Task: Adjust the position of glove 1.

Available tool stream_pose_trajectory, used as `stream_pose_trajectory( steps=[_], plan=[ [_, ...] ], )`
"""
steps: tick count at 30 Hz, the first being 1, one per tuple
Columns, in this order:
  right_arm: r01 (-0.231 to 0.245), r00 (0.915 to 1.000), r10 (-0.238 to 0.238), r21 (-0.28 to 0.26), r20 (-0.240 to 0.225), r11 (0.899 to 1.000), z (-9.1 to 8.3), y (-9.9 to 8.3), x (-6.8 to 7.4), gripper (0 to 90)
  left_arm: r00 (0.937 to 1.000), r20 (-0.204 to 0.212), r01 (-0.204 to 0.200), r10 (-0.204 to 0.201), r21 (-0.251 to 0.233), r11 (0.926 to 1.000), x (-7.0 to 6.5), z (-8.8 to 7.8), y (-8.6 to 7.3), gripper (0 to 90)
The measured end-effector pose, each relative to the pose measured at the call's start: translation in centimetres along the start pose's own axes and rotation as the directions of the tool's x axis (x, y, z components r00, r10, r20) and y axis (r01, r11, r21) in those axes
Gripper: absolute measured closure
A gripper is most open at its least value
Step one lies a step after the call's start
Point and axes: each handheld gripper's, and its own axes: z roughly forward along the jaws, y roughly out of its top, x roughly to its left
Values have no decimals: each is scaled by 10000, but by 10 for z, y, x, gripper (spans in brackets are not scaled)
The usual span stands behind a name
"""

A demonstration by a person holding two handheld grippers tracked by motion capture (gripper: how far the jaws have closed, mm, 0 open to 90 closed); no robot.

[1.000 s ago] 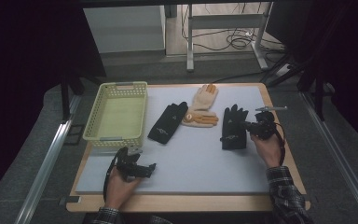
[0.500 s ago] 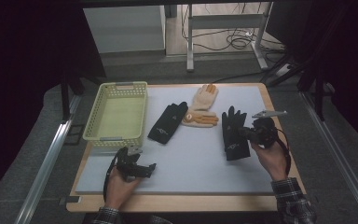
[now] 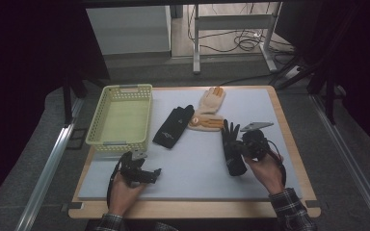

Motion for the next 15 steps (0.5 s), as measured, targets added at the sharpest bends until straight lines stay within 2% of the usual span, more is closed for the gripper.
stream_pose_trajectory(
  steps=[6,7,9,10,13,15],
  plan=[
    [251,9981,-249,36,-570,9997,14,10,21,822,10000,0,2,-2,-2,10000,0,0,0,14],
    [393,9948,-389,25,-945,9992,25,14,32,786,10000,1,-1,1,-1,10000,0,0,0,14],
    [463,9927,-458,16,-1120,9989,28,15,35,763,10000,3,88,-88,-77,9999,-1,0,0,14],
    [567,9875,-570,-63,-1470,9984,37,21,47,702,10000,-5,75,-75,-67,9999,-1,0,0,14],
    [822,9855,-853,-269,-1467,9962,40,28,55,660,10000,-2,47,-47,-43,10000,0,0,0,14],
    [870,9861,-916,-386,-1383,9955,38,31,56,650,10000,-3,46,-46,-45,10000,0,0,0,14]
  ],
)
